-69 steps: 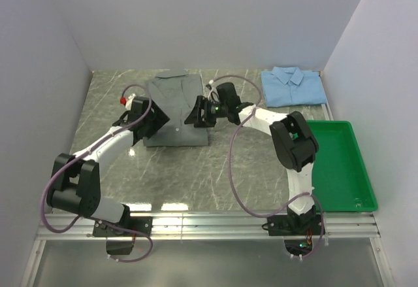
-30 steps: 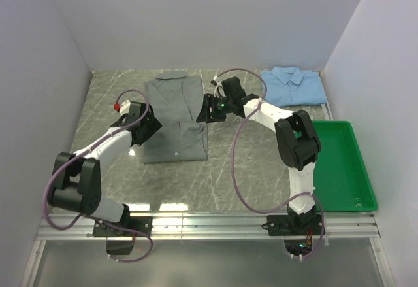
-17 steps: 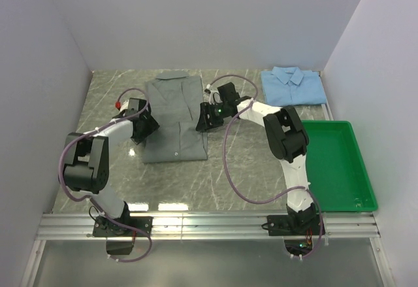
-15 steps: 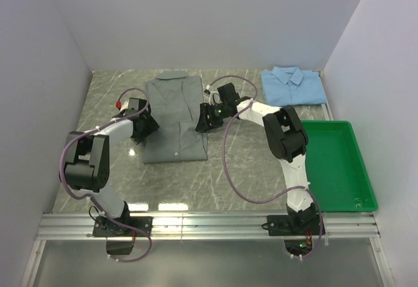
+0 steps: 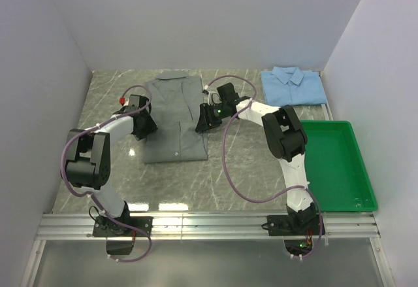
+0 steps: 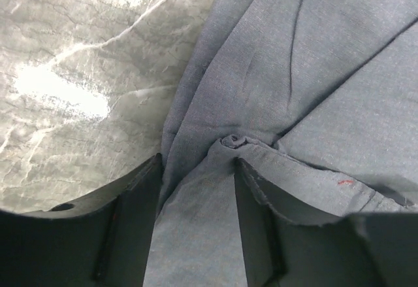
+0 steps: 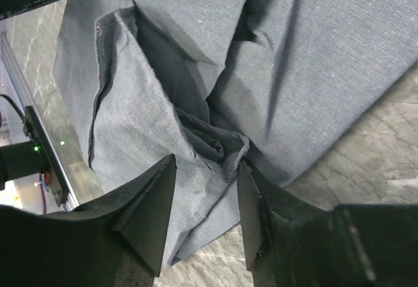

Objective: Fold and stack the long sleeve shirts
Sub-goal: Fold the shirt

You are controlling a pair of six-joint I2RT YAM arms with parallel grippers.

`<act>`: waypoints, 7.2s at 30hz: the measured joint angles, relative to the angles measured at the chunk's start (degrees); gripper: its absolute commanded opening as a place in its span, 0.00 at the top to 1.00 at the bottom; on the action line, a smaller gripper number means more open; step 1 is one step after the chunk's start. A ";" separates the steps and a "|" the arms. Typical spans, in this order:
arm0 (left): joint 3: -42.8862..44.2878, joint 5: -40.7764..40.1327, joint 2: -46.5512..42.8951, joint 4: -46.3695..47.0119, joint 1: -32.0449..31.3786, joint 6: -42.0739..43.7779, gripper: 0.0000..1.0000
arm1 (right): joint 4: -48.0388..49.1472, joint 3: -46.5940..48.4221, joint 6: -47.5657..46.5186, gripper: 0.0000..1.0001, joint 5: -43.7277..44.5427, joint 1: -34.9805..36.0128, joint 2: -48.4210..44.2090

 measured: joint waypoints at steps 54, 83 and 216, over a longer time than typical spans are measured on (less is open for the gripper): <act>6.05 0.70 2.99 -2.21 0.00 13.16 0.99 | -5.29 2.12 -4.92 0.93 5.14 0.00 -0.63; 7.98 -6.69 6.40 7.10 -1.27 9.22 0.80 | -10.86 14.56 -5.11 0.46 17.18 0.00 3.93; -8.28 -6.21 -13.94 5.18 -10.10 -7.93 0.61 | 47.56 -11.23 41.31 0.30 -0.04 3.34 -0.66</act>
